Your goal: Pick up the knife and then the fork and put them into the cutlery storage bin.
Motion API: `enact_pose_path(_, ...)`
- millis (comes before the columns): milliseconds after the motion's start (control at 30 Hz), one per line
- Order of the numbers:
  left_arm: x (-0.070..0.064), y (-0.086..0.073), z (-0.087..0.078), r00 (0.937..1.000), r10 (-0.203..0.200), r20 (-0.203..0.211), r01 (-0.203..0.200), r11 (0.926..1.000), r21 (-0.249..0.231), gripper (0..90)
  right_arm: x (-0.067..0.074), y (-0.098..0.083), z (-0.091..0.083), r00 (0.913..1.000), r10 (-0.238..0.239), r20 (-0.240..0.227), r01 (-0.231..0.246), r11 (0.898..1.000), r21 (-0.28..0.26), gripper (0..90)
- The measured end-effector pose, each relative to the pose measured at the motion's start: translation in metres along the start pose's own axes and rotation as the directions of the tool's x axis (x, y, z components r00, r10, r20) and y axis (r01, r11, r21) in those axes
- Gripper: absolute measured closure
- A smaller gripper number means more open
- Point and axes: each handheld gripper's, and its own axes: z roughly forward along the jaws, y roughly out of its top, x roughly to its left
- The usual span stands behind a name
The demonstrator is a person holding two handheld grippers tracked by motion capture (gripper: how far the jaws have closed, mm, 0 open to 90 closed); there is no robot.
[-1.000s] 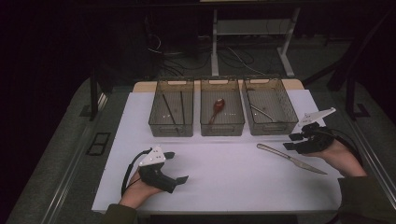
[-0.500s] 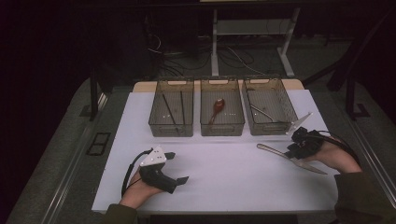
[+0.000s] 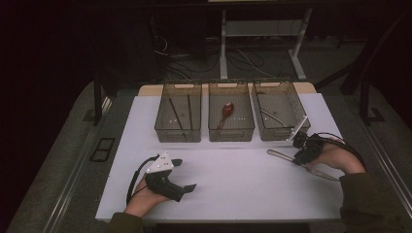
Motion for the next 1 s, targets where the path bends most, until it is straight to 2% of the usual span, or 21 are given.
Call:
enact_pose_path(100,0.000,0.000,0.000,1.0000,-0.001,0.000,0.001,1.0000,-0.001,0.0,-0.001,0.002,0.004,0.9999,-0.010,0.003,0.010,0.999,0.035,72.0)
enact_pose_path(433,-0.001,0.000,0.001,1.0000,0.002,0.003,-0.002,1.0000,0.001,0.0,-0.001,0.011,0.008,0.9992,-0.019,-0.034,0.022,0.996,0.092,74.7)
enact_pose_path(500,-0.001,0.000,0.000,1.0000,0.003,0.004,-0.003,1.0000,0.003,0.0,-0.002,0.012,0.008,0.9991,-0.038,-0.021,0.040,0.994,0.100,78.3)
enact_pose_path(600,-0.001,0.000,0.000,1.0000,0.001,0.004,-0.001,1.0000,0.002,0.0,-0.001,0.012,0.008,0.9989,-0.046,-0.012,0.047,0.994,0.103,78.8)
enact_pose_path(733,-0.001,0.000,0.000,1.0000,0.007,0.005,-0.007,1.0000,0.000,0.0,0.000,0.011,0.008,0.9986,-0.053,-0.004,0.053,0.994,0.090,78.9)
enact_pose_path(800,-0.001,0.000,0.000,1.0000,0.007,0.005,-0.007,1.0000,0.003,0.0,0.002,0.010,0.007,0.9989,-0.044,-0.015,0.045,0.996,0.079,78.9)
enact_pose_path(1000,-0.001,0.000,0.000,0.9999,0.009,0.004,-0.009,0.9999,0.004,0.0,0.004,0.006,-0.003,0.9995,-0.028,-0.013,0.028,1.000,-0.003,78.9)
